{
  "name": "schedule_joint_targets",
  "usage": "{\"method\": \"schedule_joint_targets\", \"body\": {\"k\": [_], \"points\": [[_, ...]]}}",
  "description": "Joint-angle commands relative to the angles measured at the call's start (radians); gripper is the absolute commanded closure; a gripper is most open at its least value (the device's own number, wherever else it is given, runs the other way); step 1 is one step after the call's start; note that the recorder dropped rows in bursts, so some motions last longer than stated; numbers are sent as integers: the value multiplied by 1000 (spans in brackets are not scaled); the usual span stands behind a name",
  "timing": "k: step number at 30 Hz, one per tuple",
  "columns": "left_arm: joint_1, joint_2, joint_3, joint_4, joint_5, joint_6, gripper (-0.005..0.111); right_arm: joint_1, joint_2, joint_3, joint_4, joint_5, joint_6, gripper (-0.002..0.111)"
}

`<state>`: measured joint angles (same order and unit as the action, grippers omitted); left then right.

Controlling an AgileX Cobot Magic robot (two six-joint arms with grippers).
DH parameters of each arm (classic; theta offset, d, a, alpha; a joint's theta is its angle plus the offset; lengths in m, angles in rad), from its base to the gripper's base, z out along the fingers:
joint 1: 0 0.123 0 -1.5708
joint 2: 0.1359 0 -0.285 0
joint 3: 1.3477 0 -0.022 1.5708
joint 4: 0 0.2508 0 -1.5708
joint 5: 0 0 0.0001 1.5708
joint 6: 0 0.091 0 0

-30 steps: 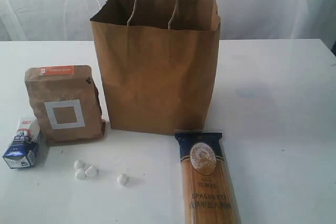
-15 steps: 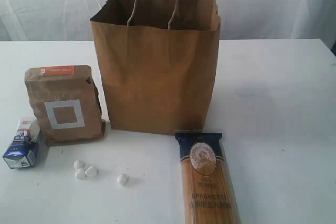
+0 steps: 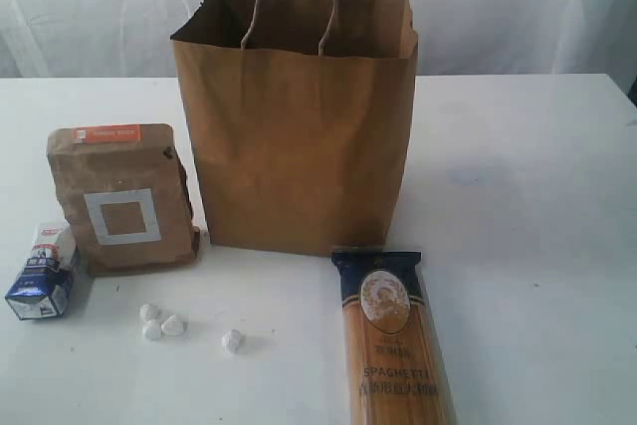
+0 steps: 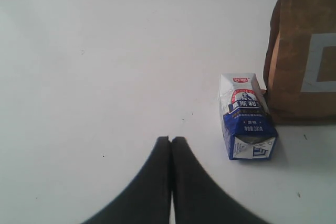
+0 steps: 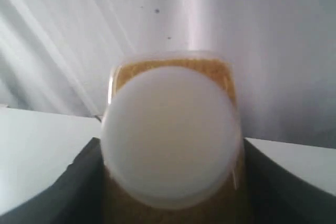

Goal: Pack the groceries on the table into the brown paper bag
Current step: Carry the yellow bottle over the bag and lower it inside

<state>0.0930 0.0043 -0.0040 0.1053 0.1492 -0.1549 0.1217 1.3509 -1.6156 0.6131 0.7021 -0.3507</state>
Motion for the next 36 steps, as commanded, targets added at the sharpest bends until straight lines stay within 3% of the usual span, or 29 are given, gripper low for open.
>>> {"method": "schedule_joint_targets", "body": {"k": [1,12,36], "points": [[-6,-4,4,-4,-1,-3,107,-14,-17,-12,129,-24,-103,108],[-6,-4,4,-4,-1,-3,107,-14,11,-12,339,14,-160,108],[-6,-4,4,-4,-1,-3,107,-7,102,-12,680,251,-573,108]]}}
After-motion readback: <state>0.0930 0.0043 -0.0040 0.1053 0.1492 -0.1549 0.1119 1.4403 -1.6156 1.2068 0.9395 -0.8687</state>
